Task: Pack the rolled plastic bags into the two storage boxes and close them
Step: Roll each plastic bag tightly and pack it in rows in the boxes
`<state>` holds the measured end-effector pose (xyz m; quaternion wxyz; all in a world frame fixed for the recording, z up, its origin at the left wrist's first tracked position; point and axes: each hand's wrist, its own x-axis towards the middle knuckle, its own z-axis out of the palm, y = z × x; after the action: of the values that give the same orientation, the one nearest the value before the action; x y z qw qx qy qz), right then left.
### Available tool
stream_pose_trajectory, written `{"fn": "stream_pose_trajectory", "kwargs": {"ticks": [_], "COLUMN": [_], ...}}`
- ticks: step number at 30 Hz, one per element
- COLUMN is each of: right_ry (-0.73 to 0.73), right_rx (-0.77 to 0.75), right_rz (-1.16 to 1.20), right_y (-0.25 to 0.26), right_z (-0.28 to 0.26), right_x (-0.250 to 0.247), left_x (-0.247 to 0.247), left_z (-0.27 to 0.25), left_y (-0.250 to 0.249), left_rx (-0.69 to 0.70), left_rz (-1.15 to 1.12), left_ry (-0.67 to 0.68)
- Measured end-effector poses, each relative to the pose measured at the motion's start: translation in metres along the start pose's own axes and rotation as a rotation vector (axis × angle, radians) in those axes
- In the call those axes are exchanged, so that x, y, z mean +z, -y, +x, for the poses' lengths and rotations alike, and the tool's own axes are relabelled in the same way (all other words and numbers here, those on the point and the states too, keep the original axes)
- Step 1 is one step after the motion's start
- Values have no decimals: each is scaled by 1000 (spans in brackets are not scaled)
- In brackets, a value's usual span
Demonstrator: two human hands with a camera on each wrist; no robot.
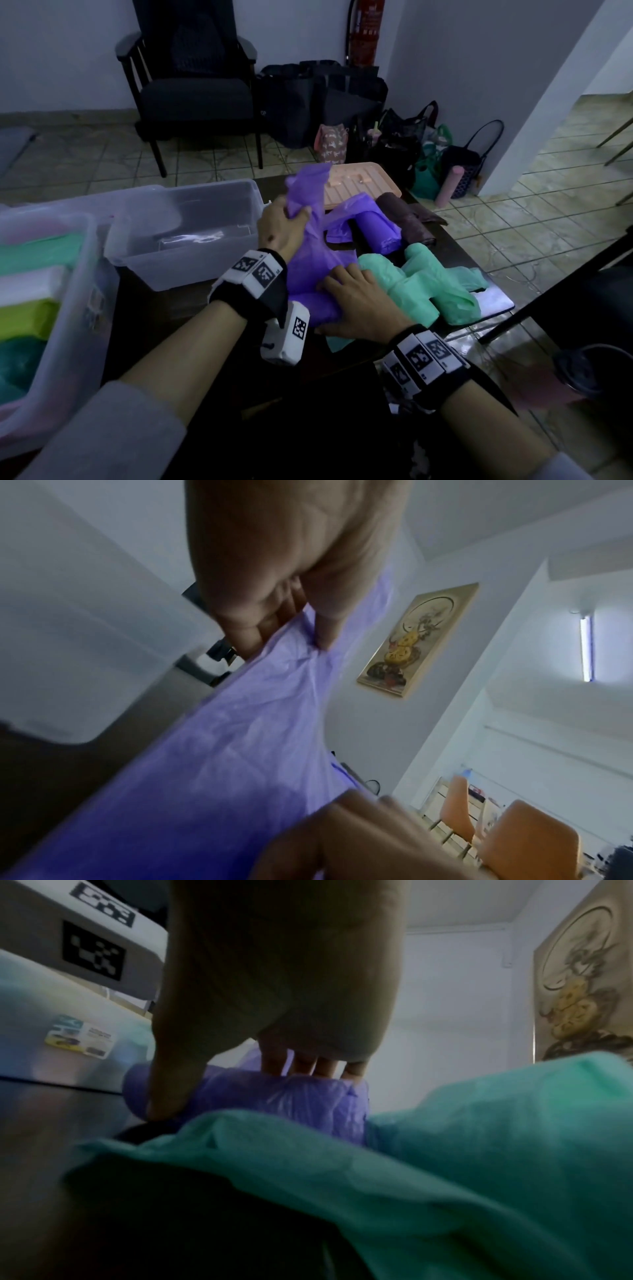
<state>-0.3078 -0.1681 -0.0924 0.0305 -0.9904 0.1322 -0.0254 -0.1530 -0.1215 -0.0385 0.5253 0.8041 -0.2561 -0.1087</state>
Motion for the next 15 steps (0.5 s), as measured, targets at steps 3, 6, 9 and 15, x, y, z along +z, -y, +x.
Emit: {"fn": "stream_pose_trajectory", "kwargs": {"ticks": [3,6,9,15], "right_ry": [103,179,239,252], "right_rx": [-4,19,41,46], "right_rz": [23,22,37,24], "right_y": [4,5,5,12], "right_z": [5,5,5,10], "right_x": [1,2,-1,-4], "left_x": [-4,-7,-8,8], "left_z": [17,29,22,-2], "left_y": [-14,-21,-29,-7], "left_rx": [-64,-128,24,231], "left_rz": [-114,43,420,702], "left_ry": [5,117,80,679]}}
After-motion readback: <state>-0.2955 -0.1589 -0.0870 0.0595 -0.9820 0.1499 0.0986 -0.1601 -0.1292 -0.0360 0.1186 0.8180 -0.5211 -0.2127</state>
